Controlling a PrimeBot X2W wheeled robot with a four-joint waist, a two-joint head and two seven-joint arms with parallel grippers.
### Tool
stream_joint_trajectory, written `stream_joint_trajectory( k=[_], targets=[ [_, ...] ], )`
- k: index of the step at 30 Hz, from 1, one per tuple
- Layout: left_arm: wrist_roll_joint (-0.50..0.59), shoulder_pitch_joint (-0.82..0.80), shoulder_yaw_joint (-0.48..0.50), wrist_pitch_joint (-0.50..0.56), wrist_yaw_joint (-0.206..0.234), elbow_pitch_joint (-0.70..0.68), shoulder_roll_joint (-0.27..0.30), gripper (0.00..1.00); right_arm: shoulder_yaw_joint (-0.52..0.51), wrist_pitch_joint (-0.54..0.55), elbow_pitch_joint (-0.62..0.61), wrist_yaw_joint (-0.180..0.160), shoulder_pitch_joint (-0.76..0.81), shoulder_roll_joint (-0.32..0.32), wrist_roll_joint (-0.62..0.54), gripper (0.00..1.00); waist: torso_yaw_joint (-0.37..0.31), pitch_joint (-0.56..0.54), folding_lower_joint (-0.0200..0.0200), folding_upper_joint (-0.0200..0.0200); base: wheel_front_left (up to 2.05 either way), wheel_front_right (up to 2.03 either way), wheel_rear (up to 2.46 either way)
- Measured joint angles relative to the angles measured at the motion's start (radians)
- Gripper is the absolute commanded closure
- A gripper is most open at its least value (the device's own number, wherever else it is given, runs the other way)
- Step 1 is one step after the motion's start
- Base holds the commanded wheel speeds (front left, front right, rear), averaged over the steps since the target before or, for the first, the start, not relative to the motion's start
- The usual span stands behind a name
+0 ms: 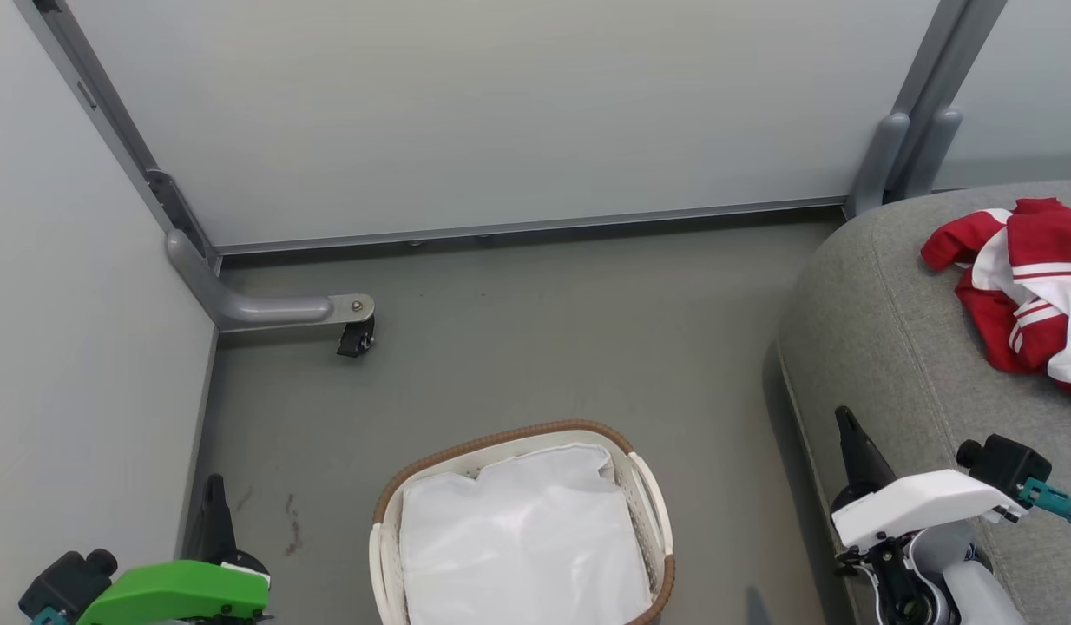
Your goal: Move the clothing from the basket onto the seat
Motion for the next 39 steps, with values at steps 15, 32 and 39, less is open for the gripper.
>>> stream_joint_trajectory(
  k=[15, 32, 39],
  targets=[
    [-0.167, -0.017, 0.006, 0.047, 0.000, -0.021, 0.002, 1.00, -0.027, 0.045, -0.041, 0.000, 0.016, -0.001, 0.186, 1.00, -0.002, -0.007, 0.0000, 0.0000, 0.00, 0.00, 0.00],
    [-0.331, -0.032, 0.010, 0.091, 0.000, -0.042, 0.003, 1.00, -0.053, 0.089, -0.081, 0.000, 0.028, -0.002, 0.364, 1.00, -0.005, -0.014, 0.0000, 0.0000, 0.00, 0.00, 0.00],
    [-0.392, -0.039, 0.012, 0.108, 0.000, -0.049, 0.003, 1.00, -0.062, 0.105, -0.095, 0.000, 0.033, -0.002, 0.431, 1.00, -0.006, -0.018, 0.0000, 0.0000, 0.00, 0.00, 0.00]
  ],
)
